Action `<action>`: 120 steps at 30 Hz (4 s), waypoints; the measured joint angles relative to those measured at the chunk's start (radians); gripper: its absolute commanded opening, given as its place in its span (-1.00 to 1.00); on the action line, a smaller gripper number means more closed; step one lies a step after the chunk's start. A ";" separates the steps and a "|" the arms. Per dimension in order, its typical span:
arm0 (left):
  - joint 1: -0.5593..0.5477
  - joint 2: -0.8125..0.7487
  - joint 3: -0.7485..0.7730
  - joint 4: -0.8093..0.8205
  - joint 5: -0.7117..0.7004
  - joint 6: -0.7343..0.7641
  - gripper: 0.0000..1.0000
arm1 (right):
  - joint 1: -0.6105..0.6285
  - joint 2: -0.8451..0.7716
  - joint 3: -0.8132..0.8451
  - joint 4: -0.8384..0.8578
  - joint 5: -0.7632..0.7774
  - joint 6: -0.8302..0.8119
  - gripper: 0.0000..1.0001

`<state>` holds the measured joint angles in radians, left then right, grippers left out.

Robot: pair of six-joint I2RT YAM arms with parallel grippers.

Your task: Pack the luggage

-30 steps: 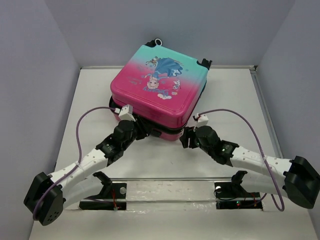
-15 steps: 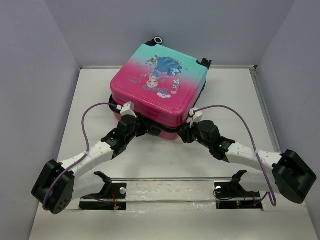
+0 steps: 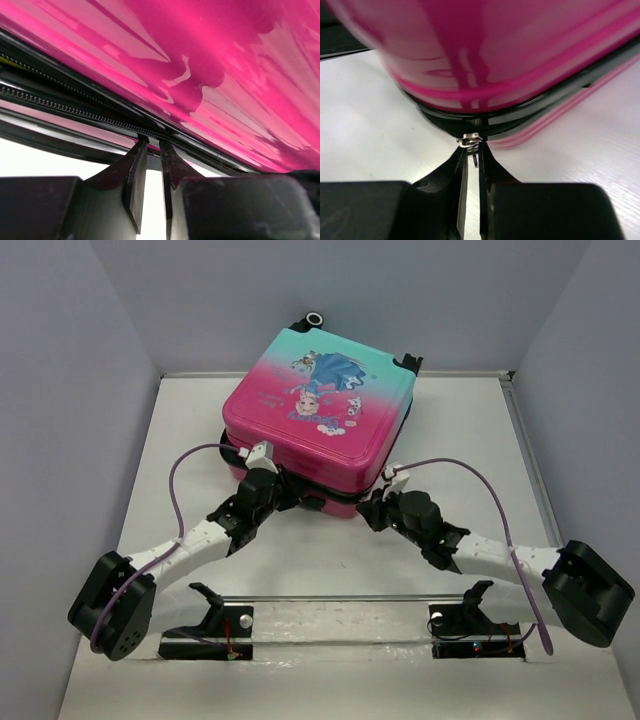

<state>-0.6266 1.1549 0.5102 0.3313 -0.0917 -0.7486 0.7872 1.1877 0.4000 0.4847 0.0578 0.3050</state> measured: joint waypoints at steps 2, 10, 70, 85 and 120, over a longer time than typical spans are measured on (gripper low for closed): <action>0.000 0.013 0.000 0.019 0.014 -0.008 -0.52 | 0.044 -0.007 0.001 -0.008 0.035 0.014 -0.86; -0.008 0.039 0.011 0.038 0.028 -0.020 -0.61 | 0.294 0.162 0.253 -0.244 0.347 0.034 -0.86; 0.712 0.470 0.455 -0.171 0.211 0.031 0.60 | -0.542 0.418 0.713 -0.563 -0.072 0.275 -0.01; 0.314 -0.199 -0.116 -0.106 0.150 -0.063 0.54 | -0.603 0.455 0.786 -0.594 -0.261 0.088 0.32; 0.725 -0.301 0.054 -0.388 -0.012 0.042 0.43 | -0.267 -0.299 0.243 -0.592 -0.315 0.168 0.11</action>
<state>0.0986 0.8543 0.5640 -0.0563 -0.1040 -0.7067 0.5205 0.8883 0.6426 -0.1074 -0.2573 0.4732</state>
